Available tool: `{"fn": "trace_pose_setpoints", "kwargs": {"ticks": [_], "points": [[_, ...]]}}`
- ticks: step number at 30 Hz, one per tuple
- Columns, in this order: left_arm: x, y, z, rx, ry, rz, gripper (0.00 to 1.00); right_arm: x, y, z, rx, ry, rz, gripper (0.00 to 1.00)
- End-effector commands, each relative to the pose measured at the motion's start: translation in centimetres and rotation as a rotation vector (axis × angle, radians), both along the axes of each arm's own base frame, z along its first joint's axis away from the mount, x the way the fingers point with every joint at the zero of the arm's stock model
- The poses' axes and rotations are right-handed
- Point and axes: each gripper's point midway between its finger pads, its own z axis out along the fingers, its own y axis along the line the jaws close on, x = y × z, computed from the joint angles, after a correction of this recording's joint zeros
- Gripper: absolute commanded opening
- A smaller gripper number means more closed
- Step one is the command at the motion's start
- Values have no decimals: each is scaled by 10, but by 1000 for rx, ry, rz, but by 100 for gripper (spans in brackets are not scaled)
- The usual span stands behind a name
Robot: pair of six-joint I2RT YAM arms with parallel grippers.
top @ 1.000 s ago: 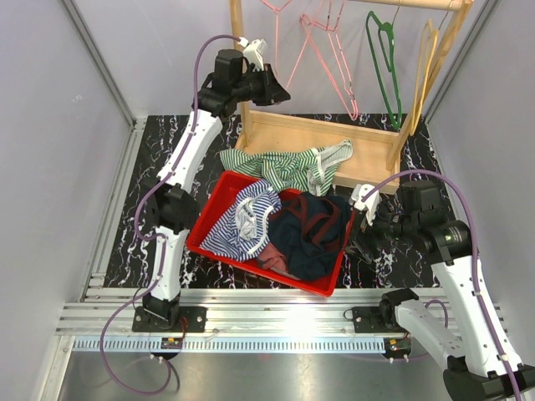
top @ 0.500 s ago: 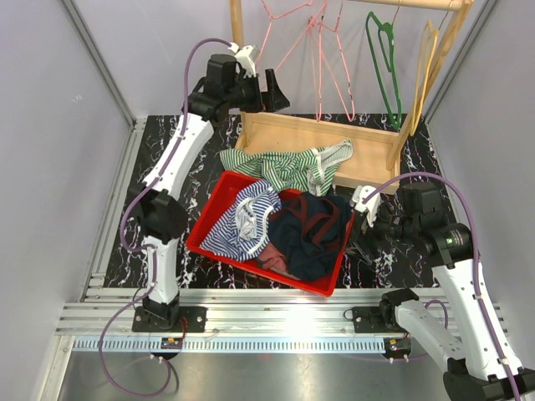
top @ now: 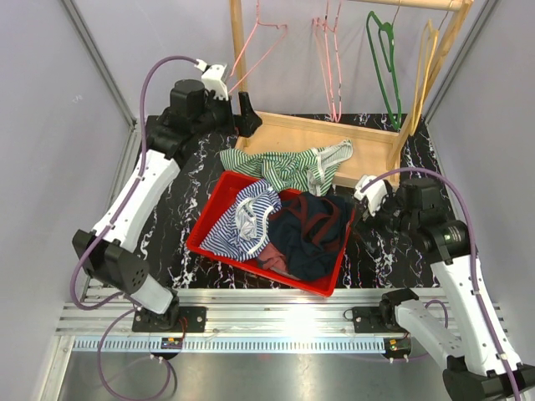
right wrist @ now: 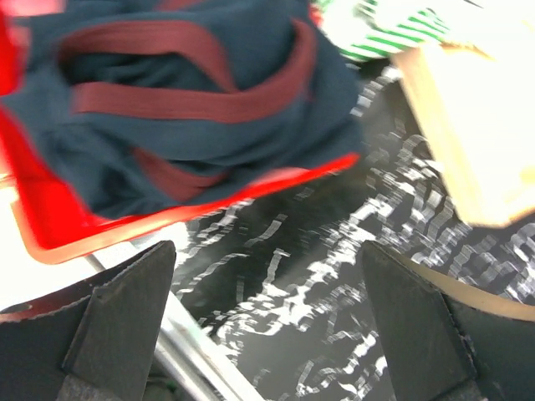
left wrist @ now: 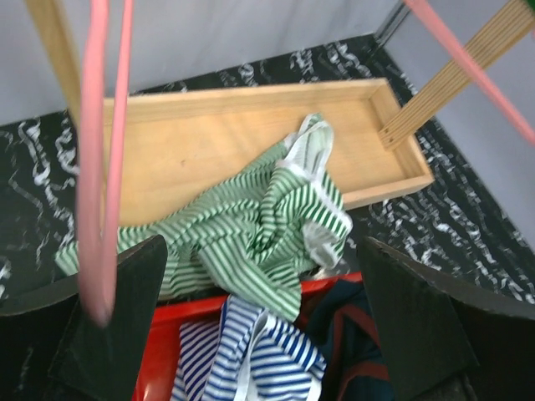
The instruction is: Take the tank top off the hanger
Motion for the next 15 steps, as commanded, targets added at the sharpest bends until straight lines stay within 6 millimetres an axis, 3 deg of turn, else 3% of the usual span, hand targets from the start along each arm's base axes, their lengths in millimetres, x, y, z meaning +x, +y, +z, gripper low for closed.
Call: {"fn": "trace_pose_setpoints", "kwargs": {"ticks": [1, 4, 5, 6, 7, 8, 9, 10, 11, 13, 14, 15], "points": [[-9, 23, 23, 15, -127, 70, 99, 35, -25, 13, -62, -100, -181, 100], [-33, 40, 19, 25, -147, 109, 99, 55, -38, 12, -87, -128, -295, 100], [-38, 48, 3, 52, -137, 130, 99, 60, -41, 11, -92, -130, -316, 100], [-52, 58, 16, 45, -179, 152, 99, 65, -41, 12, -85, -141, -337, 100], [-58, 64, 15, 53, -193, 168, 99, 69, -41, 10, -87, -134, -337, 100], [-63, 71, -1, 90, -180, 188, 99, 74, -39, 9, -85, -144, -330, 100], [-79, 82, 13, 79, -232, 205, 99, 77, -38, 7, -101, -155, -302, 100], [-84, 86, 12, 81, -253, 217, 99, 80, -37, 4, -118, -166, -276, 100], [-89, 92, -6, 113, -247, 225, 99, 85, -37, -2, -140, -187, -252, 100], [-110, 102, 1, 107, -318, 225, 99, 90, -38, -9, -236, -242, -147, 100], [-114, 105, -19, 152, -309, 215, 99, 92, -37, -16, -266, -243, -100, 99], [-117, 112, -25, 174, -314, 241, 99, 96, -31, -24, -299, -238, -18, 98]]}}
